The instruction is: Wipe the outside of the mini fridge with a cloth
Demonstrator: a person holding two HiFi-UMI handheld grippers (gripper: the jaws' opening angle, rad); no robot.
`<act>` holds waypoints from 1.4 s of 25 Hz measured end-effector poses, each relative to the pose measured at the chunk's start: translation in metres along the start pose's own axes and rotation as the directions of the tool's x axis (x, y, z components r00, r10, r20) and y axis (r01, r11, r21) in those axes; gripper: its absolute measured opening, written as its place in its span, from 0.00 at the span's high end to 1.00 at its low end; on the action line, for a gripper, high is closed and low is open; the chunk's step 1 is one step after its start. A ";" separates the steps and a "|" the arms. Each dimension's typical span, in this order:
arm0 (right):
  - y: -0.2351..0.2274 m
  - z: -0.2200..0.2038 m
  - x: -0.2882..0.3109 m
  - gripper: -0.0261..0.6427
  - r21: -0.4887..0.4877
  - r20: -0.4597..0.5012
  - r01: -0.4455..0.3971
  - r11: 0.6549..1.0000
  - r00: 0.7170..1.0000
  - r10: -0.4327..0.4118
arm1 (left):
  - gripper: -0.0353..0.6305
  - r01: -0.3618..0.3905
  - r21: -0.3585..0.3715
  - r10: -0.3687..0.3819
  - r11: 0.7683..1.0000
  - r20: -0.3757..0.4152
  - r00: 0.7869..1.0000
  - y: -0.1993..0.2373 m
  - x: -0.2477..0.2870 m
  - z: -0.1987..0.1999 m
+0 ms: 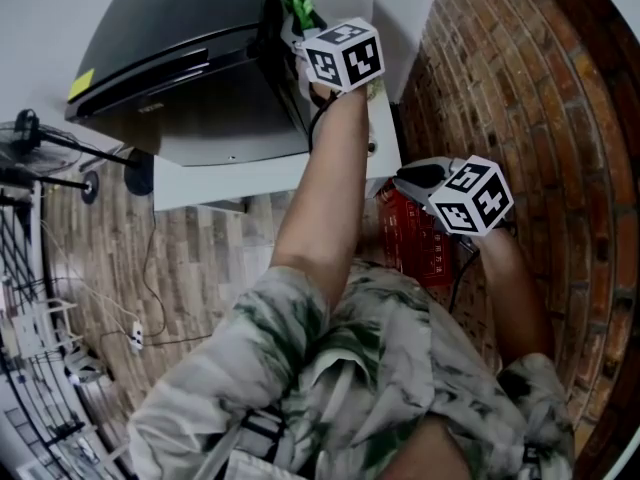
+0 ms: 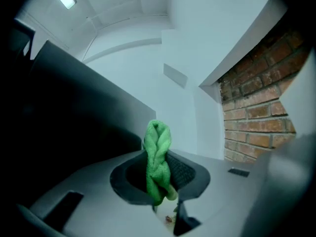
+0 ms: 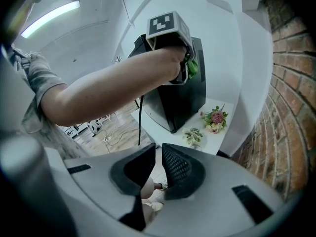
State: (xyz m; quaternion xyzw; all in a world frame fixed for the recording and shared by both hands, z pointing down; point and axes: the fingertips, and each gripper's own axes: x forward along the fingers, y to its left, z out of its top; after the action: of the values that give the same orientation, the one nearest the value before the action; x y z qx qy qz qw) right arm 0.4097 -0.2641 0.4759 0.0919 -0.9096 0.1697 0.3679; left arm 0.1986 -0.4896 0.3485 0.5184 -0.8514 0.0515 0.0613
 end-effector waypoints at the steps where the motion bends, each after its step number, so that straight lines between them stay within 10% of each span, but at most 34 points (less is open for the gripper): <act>1: 0.002 0.000 0.001 0.87 0.000 0.000 0.000 1.000 1.000 0.000 | 0.83 -0.001 0.001 0.001 1.000 -0.008 1.000 0.001 0.000 -0.004; 24: 0.026 -0.034 0.004 0.87 0.031 -0.034 -0.012 0.999 0.999 0.013 | 0.83 -0.004 -0.003 0.003 1.000 -0.338 0.941 0.015 -0.036 -0.191; 35: 0.041 -0.038 0.003 0.87 0.011 -0.021 -0.034 0.999 0.999 0.034 | 0.83 0.028 -0.004 -0.028 1.000 -0.107 0.994 0.009 -0.064 -0.086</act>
State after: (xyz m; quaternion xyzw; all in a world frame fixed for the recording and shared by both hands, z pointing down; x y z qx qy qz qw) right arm 0.4201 -0.2124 0.4931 0.0765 -0.9062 0.1820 0.3739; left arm 0.2238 -0.4160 0.4228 0.5266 -0.8397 0.0772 0.1080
